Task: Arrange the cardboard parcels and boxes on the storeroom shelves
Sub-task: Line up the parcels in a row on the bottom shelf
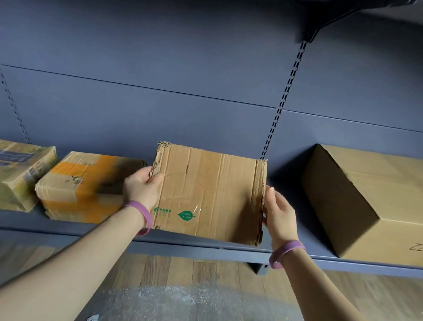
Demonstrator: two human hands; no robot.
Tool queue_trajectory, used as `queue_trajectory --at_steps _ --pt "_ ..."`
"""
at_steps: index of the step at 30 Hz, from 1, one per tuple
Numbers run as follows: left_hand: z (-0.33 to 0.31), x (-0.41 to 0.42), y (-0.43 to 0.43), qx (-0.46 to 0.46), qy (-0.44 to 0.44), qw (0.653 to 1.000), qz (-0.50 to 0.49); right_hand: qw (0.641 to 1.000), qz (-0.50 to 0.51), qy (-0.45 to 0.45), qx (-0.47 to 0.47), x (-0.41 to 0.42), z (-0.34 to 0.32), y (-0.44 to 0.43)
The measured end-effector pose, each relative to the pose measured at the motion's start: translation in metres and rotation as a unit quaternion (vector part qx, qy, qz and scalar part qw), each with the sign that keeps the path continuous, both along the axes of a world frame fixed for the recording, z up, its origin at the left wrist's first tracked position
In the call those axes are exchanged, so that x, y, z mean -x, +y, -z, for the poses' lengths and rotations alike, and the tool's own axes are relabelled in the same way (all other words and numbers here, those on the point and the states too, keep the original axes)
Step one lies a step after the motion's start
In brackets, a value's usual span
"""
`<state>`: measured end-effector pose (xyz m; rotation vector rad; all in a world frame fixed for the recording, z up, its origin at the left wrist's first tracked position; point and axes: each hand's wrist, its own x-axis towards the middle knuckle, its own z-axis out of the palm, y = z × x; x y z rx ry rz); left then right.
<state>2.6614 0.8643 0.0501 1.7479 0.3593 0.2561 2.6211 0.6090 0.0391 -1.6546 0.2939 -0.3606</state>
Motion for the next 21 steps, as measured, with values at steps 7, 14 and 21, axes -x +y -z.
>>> queue_trajectory --at_steps 7,14,21 --pt "-0.003 0.001 0.013 0.037 0.007 0.999 -0.028 0.996 -0.019 0.074 -0.051 0.01 0.001 -0.01" --pt "-0.003 -0.001 0.019 0.107 0.014 0.994 -0.003 0.95 -0.134 0.189 -0.209 0.023 0.009 -0.012" --pt "-0.003 -0.01 0.018 0.126 0.049 0.991 0.019 0.961 -0.091 0.162 -0.203 0.019 0.01 -0.007"
